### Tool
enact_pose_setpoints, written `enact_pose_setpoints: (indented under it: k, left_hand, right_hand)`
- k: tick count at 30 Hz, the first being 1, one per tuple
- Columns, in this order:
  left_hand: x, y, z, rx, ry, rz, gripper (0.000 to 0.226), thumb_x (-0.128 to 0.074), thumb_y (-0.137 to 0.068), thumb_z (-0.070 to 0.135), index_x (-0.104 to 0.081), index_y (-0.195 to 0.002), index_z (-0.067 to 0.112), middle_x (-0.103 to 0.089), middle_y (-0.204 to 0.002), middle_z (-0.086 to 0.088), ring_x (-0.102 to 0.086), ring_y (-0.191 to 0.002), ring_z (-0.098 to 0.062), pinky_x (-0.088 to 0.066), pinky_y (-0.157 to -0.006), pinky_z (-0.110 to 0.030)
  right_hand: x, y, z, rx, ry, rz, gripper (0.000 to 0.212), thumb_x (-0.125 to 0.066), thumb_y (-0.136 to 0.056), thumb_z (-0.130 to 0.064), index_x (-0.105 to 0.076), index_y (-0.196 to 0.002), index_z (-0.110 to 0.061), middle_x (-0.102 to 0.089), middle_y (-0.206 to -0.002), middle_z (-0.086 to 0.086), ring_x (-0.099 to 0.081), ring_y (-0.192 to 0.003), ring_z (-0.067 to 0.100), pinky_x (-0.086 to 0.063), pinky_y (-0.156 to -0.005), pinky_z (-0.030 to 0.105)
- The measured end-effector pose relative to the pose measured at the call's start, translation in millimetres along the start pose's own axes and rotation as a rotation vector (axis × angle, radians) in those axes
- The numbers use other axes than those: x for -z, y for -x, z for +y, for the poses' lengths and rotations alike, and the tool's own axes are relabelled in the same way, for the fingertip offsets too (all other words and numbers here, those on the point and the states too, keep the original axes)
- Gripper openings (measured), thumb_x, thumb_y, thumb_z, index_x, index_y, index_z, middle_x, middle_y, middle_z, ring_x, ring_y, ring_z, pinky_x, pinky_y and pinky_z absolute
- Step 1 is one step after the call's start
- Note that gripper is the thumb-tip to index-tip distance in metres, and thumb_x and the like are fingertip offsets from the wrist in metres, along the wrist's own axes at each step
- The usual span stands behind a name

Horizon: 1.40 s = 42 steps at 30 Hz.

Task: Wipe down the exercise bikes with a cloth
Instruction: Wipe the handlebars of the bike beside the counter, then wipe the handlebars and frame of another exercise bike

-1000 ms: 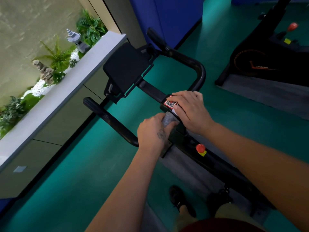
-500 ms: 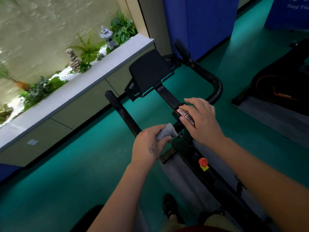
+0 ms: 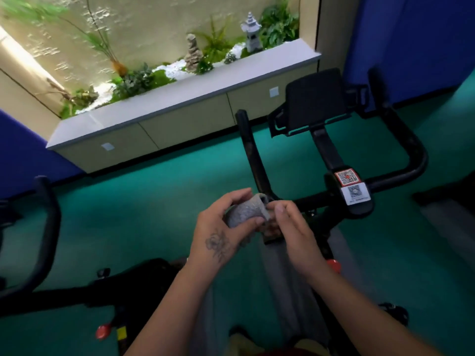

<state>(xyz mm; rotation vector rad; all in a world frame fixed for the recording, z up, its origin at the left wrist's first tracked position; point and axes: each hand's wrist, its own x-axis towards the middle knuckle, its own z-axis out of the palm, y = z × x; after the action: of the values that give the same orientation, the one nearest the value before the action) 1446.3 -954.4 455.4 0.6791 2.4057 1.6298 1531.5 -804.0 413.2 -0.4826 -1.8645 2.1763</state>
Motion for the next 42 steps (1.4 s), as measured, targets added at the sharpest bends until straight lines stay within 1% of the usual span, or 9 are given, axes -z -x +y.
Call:
enact_pose_setpoints:
  k: [5, 7, 11, 19, 24, 28, 32, 37, 42]
  left_hand:
    - [32.7, 36.8, -16.5, 0.085, 0.063, 0.093, 0.068, -0.101, -0.070, 0.034, -0.072, -0.132, 0.034, -0.074, -0.131, 0.009, -0.072, -0.120, -0.017, -0.060, -0.103, -0.051]
    - [45.8, 52.8, -23.4, 0.105, 0.074, 0.139, 0.070, -0.098, -0.070, 0.034, -0.070, -0.133, 0.038, -0.072, -0.134, 0.006, -0.072, -0.122, -0.022, -0.059, -0.102, -0.056]
    - [74.6, 90.8, -37.4, 0.155, 0.167, 0.216, 0.073, -0.095, -0.074, 0.021, -0.066, -0.139, 0.035, -0.070, -0.139, 0.000, -0.073, -0.119, -0.028, -0.060, -0.097, -0.061]
    - [154.2, 186.1, -69.0, 0.187, 0.285, 0.446, 0.080, -0.090, -0.072, 0.005, -0.060, -0.145, 0.017, -0.060, -0.153, 0.001, -0.057, -0.141, -0.010, -0.054, -0.109, -0.033]
    - [205.8, 256.3, -85.3, 0.269, 0.354, 0.637, 0.072, -0.091, -0.070, 0.012, -0.065, -0.136, 0.018, -0.072, -0.132, 0.003, -0.072, -0.118, -0.018, -0.061, -0.090, -0.030]
    - [240.4, 311.5, -96.0, 0.307, 0.387, 0.711, 0.061, -0.090, -0.074, 0.015, -0.069, -0.130, 0.019, -0.077, -0.114, -0.004, -0.076, -0.096, -0.021, -0.060, -0.086, -0.029]
    - [265.5, 353.6, -105.2, 0.330, 0.399, 0.712, 0.047, -0.089, -0.080, 0.021, -0.073, -0.123, 0.031, -0.078, -0.111, -0.009, -0.076, -0.100, -0.024, -0.060, -0.090, -0.033]
    - [290.7, 388.2, -115.5, 0.327, 0.399, 0.751, 0.044, -0.089, -0.081, 0.036, -0.073, -0.121, 0.038, -0.077, -0.111, -0.006, -0.075, -0.105, -0.025, -0.061, -0.095, -0.040]
    - [309.3, 409.8, -120.8, 0.318, 0.416, 0.744, 0.048, -0.090, -0.082, 0.025, -0.071, -0.126, 0.029, -0.076, -0.113, -0.005, -0.076, -0.105, -0.024, -0.062, -0.093, -0.040]
  right_hand:
    - [-36.1, 4.7, -11.9, -0.021, 0.011, -0.171, 0.057, -0.051, -0.089, -0.074, -0.062, -0.119, -0.026, -0.076, -0.105, 0.001, -0.072, -0.099, 0.014, -0.056, -0.085, 0.027]
    - [-50.0, 6.8, -16.1, -0.018, -0.028, -0.239, 0.046, -0.062, -0.094, -0.056, -0.059, -0.121, -0.019, -0.079, -0.095, -0.008, -0.072, -0.087, 0.004, -0.054, -0.077, 0.018]
    - [-84.8, 17.8, -5.7, -0.059, -0.031, -0.343, 0.050, -0.081, -0.080, -0.026, -0.055, -0.121, -0.015, -0.080, -0.087, 0.003, -0.073, -0.076, 0.010, -0.057, -0.068, 0.023]
    - [-181.8, 58.3, 34.4, -0.059, 0.034, -0.427, 0.043, -0.083, -0.072, -0.021, -0.061, -0.109, -0.016, -0.078, -0.094, 0.007, -0.073, -0.083, 0.017, -0.059, -0.076, 0.037]
    - [-241.2, 99.3, 32.7, -0.063, 0.011, -0.565, 0.057, -0.082, -0.087, -0.002, -0.057, -0.127, -0.034, -0.079, -0.101, 0.016, -0.074, -0.086, 0.021, -0.061, -0.076, 0.040]
    - [-285.1, 135.1, 30.1, -0.010, 0.038, -0.654, 0.054, -0.075, -0.088, -0.004, -0.062, -0.136, -0.026, -0.077, -0.114, 0.009, -0.074, -0.102, 0.021, -0.061, -0.083, 0.030]
    - [-322.6, 168.1, 44.6, 0.052, 0.116, -0.708, 0.040, -0.078, -0.084, -0.007, -0.069, -0.122, -0.017, -0.073, -0.124, -0.012, -0.067, -0.118, 0.007, -0.053, -0.092, 0.018]
    - [-359.3, 198.3, 68.9, 0.070, 0.158, -0.780, 0.046, -0.083, -0.080, -0.011, -0.069, -0.122, -0.021, -0.070, -0.131, -0.007, -0.065, -0.125, 0.011, -0.053, -0.096, 0.021]
    - [-384.4, 213.6, 72.8, 0.048, 0.201, -0.850, 0.054, -0.085, -0.077, -0.014, -0.067, -0.127, -0.022, -0.068, -0.135, -0.008, -0.064, -0.128, 0.012, -0.054, -0.096, 0.023]
